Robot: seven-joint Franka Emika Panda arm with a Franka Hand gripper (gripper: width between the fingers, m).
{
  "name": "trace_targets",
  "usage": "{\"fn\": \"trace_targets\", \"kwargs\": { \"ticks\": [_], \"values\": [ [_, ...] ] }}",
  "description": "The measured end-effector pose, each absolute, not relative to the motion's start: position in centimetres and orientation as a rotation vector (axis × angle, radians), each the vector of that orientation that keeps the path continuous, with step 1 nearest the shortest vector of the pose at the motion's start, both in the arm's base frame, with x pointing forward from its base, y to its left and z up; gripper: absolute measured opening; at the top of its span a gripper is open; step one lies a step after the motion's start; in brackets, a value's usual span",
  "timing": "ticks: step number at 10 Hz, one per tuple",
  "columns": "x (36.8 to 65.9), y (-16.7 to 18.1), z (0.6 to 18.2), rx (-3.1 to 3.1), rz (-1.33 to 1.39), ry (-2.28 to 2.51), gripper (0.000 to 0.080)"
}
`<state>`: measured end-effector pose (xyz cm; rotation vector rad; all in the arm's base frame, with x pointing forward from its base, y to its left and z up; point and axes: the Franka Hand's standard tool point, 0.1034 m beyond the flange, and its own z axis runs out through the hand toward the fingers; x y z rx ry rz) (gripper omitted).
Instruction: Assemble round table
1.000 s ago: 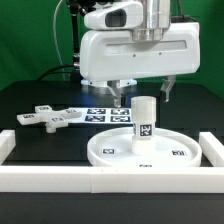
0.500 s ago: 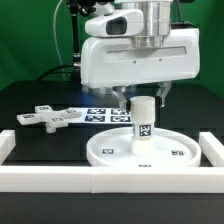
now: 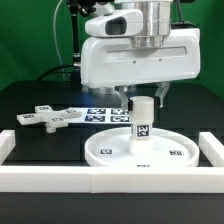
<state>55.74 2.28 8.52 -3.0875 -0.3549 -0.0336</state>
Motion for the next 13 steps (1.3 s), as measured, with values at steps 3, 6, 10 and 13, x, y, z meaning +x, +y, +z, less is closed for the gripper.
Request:
{"fn": "trace_targets", "kwargs": {
  "ticks": [3,6,10,13],
  "values": [
    [55.7,3.1,8.5,-3.082,-0.026,0.084,0.0407],
    [55.6,3.5,8.4,-2.996,-0.021,0.633,0.0409],
    [55.5,3.9,8.4,-2.781,0.01,1.239,0.0409],
    [55.6,3.8,8.3,-2.54,0.039,1.621,0.0409]
  ]
}}
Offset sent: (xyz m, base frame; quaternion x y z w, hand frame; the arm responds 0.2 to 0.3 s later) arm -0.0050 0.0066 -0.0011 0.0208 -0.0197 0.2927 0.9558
